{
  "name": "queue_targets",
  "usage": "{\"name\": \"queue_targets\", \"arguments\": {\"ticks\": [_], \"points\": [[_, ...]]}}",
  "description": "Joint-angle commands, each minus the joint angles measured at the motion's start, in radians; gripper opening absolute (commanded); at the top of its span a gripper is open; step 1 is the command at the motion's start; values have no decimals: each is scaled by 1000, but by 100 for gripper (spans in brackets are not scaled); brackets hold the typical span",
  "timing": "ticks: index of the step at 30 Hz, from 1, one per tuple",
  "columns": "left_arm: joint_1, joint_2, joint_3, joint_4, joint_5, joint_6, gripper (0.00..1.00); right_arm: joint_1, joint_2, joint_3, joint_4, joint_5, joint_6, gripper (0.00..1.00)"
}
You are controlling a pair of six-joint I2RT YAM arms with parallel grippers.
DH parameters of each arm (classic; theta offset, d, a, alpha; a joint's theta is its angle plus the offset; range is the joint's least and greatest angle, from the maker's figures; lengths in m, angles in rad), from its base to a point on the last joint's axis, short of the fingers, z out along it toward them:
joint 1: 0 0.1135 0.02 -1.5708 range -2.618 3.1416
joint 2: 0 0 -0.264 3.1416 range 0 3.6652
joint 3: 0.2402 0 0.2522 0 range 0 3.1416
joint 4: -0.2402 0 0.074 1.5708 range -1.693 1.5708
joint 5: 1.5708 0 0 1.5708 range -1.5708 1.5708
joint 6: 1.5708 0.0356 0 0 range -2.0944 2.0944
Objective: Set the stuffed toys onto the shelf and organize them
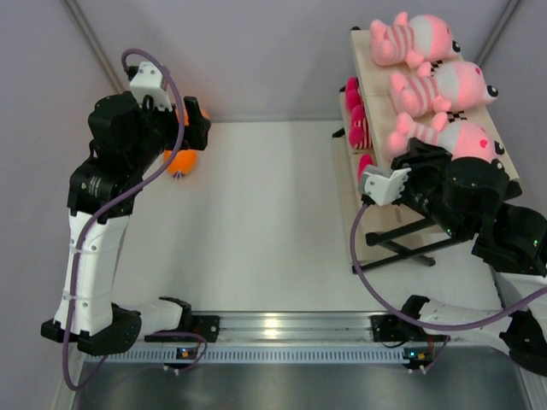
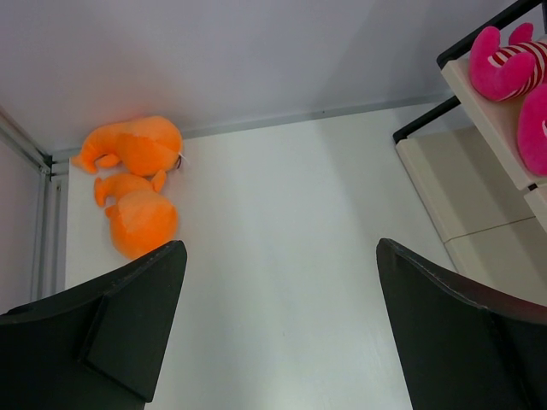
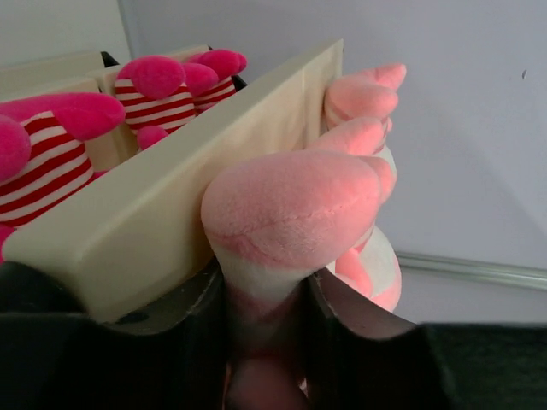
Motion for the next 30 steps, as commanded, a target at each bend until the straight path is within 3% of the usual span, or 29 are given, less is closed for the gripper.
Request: {"name": "queue_targets", "arguments": {"ticks": [1,5,15,18,21,25,30], "points": [[4,-21,-6,19,20,-14,99,-56,-19,-32,35,-118,2,36],[4,-13,-7,21,25,-19,99,-61,-30,-24,41,-167,34,57],[7,1,-12,21,37,-18,99,-61,-51,8,56,-305,117,84],[10,6,-12,21,37,-19,99,-61,-48,37,61,-370,152,98],[14,9,-14,22,37,-19,99,-61,-36,48,55,-378,163,99],[14,12,-18,22,72,-22,99,-61,-25,28,58,-260,163,99],[15,12,-20,22,89,-24,99,-62,-48,51,70,-266,205,99]]}}
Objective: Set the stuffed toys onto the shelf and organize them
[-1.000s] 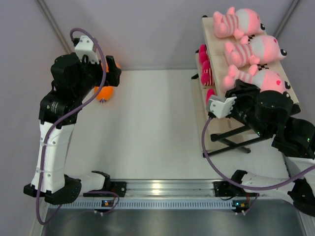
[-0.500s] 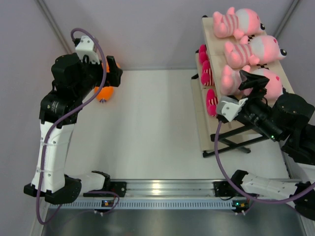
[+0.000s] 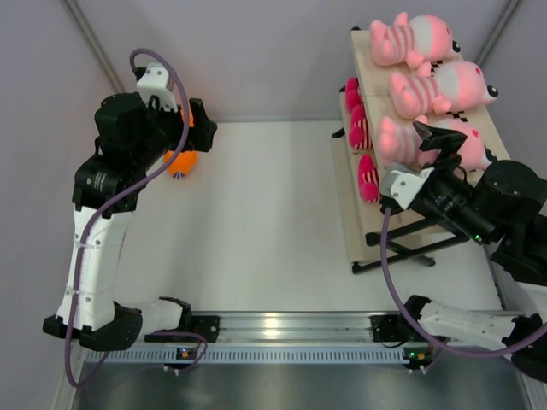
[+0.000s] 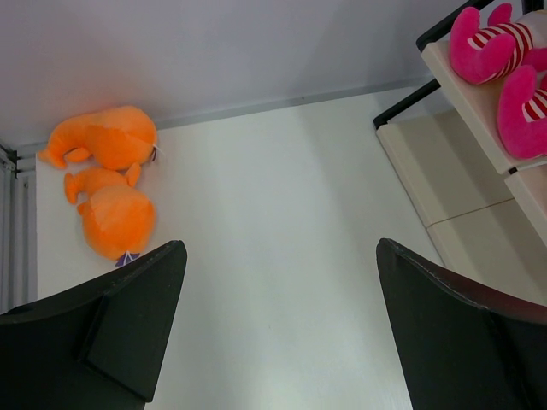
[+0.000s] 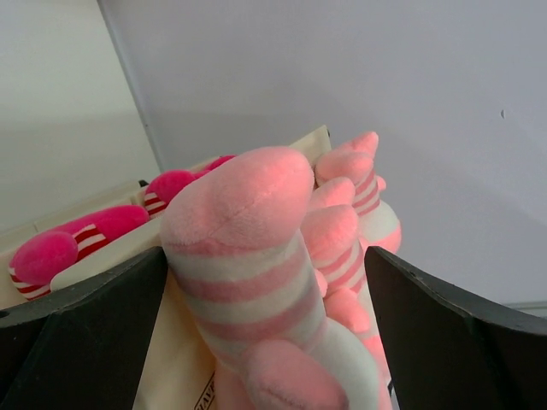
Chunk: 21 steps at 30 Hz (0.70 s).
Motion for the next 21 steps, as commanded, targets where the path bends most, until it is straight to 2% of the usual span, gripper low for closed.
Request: {"name": "queue_targets", "arguments": {"ticks": [1,8,13,21], "points": [[7,-1,-6,24,30,-10,99,-9,3,48,-54,22,60,99],[14,-1,-4,25,45,-8,99,-9,58,140,-171,-70,129,99],[17,-3,-8,25,53,-4,99,-9,78,177,-178,-99,157,99],[19,-1,-8,24,74,2,99,-9,57,271,-159,-254,224,99]]}}
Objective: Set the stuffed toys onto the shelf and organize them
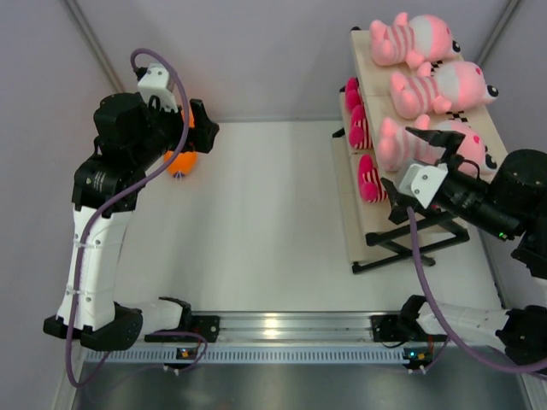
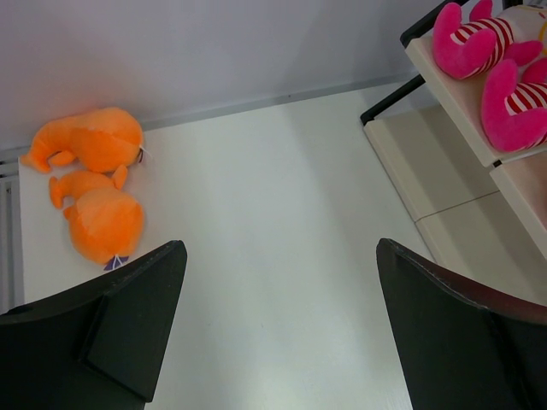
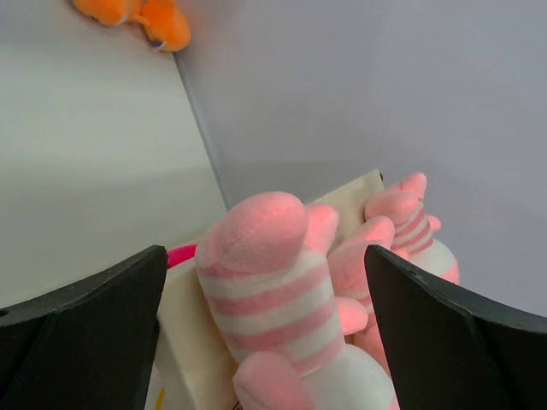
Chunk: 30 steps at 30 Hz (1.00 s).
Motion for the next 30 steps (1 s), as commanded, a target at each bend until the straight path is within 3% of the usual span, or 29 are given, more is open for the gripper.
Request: {"name": "queue_targets", "arguments": {"ticks": [1,8,11,15,19,30], "points": [[7,-1,-5,23,24,4,99,-9,-28,63,39,-95,66,99],[10,-1,-13,23,56,1,99,-9,-101,69,309,-108,251,100],[11,3,-11,25,65,-5,99,-9,-80,119,363,25,341,99],[16,-1,-13,23,76,-7,99,-9,-14,207,259,254,405,99],[19,-3,-19,23,79,-5,99,-9,-47,129,222,473,486,99],[24,8,-26,25,122,-19,99,-9,-101,47,18,475,619,99]]}}
